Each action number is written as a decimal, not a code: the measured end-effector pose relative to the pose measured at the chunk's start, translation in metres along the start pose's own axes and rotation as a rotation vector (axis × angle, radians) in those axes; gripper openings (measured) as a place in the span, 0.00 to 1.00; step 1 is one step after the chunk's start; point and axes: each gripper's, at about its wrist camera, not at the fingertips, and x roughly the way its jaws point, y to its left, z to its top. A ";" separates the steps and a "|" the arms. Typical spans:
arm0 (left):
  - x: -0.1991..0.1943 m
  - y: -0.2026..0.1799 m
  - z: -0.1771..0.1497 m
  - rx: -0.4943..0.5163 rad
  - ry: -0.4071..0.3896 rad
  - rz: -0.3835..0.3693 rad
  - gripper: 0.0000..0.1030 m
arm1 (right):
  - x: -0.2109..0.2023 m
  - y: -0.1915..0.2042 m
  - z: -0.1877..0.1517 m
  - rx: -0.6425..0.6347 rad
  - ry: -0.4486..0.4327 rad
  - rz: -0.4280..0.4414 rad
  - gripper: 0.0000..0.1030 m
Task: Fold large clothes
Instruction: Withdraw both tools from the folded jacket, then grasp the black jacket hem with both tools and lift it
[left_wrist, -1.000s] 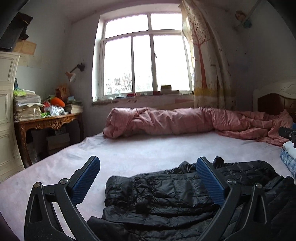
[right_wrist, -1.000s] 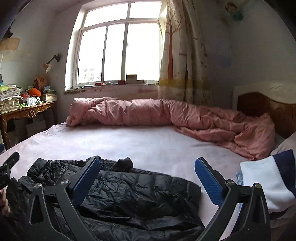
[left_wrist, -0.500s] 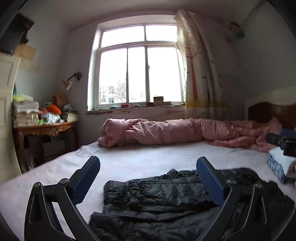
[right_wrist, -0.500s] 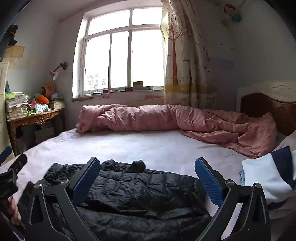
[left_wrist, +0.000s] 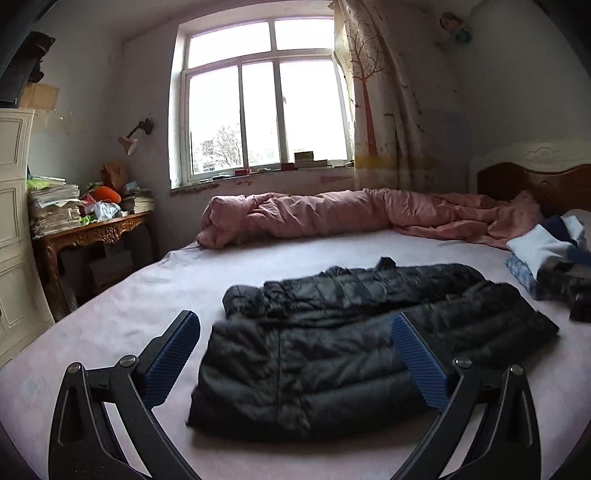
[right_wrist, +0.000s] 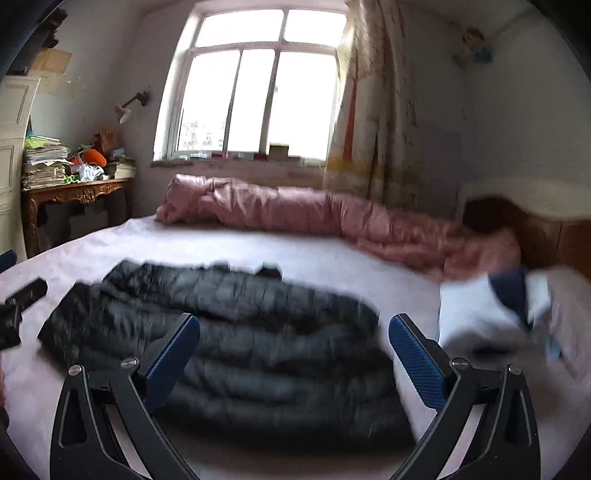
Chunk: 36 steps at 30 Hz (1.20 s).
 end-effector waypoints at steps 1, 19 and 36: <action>-0.004 -0.002 -0.004 0.001 0.000 -0.001 1.00 | -0.001 -0.002 -0.011 0.014 0.018 0.010 1.00; 0.032 -0.036 -0.046 0.169 0.224 -0.059 1.00 | 0.032 0.033 -0.054 -0.191 0.224 0.046 1.00; 0.084 -0.040 -0.074 0.296 0.438 0.042 0.91 | 0.075 0.045 -0.091 -0.295 0.467 -0.029 1.00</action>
